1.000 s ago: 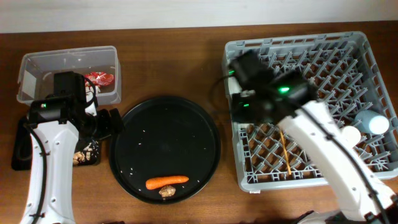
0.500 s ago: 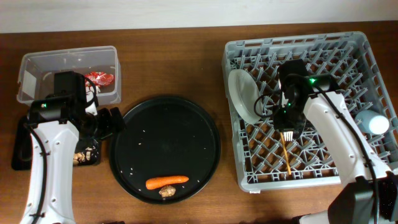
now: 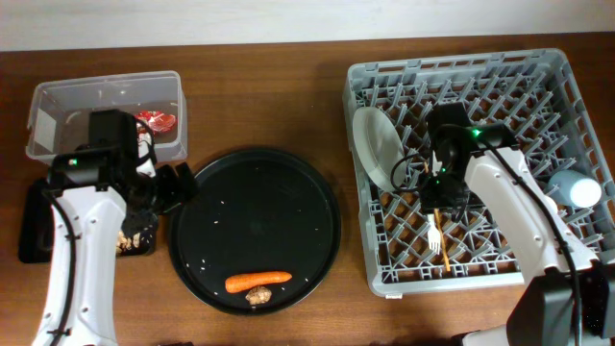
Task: Sort waste into correct bins and load items into the dishwasher rack
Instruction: 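Place the white fork upright in the rack beside the chopstick, then grasp the carrot with the left gripper and drop it on the black tray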
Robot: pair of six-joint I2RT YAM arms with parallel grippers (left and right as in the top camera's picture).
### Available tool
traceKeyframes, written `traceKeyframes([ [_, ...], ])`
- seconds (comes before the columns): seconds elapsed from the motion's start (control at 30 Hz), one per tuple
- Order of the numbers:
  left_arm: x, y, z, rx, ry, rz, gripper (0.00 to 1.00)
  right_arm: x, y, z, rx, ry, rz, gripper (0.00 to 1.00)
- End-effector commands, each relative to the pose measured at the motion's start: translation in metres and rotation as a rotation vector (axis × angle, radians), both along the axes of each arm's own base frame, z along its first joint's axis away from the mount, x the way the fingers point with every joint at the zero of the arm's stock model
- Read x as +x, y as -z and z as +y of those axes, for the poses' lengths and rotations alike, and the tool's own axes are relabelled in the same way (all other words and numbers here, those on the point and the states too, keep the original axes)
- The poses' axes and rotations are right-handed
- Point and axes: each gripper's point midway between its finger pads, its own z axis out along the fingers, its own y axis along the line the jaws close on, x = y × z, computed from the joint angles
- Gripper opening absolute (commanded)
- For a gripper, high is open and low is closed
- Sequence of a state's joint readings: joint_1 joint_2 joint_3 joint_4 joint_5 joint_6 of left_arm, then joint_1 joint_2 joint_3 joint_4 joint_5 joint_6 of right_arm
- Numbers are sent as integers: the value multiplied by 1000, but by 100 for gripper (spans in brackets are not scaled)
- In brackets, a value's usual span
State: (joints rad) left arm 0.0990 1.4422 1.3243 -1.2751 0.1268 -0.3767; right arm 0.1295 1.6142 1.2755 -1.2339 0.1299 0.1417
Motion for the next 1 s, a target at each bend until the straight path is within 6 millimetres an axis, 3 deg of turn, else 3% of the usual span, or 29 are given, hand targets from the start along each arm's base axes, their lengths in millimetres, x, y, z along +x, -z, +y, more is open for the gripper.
traceKeyframes([
  [0.0,-8,5,-25,-49,-103,52,99,16,-53,5,57,24,-181,67],
  [0.03,-13,7,-31,-57,-139,81,99,17,-67,9,81,22,-226,77],
  [0.1,-30,18,-47,-75,-271,170,99,12,-83,10,100,18,-276,86],
  [0.2,-71,53,-93,-147,-456,373,99,6,-79,9,92,4,-237,86],
  [0.33,-97,105,-131,-198,-455,434,99,6,-75,9,89,-4,-219,86],
  [0.47,-108,133,-124,-151,-457,419,99,5,-74,9,89,-6,-213,86],
  [0.73,-102,140,-103,-38,-478,352,99,5,-74,9,88,-6,-212,86],
  [0.97,-105,159,-108,-26,-460,377,99,4,-74,9,88,-6,-209,86],
])
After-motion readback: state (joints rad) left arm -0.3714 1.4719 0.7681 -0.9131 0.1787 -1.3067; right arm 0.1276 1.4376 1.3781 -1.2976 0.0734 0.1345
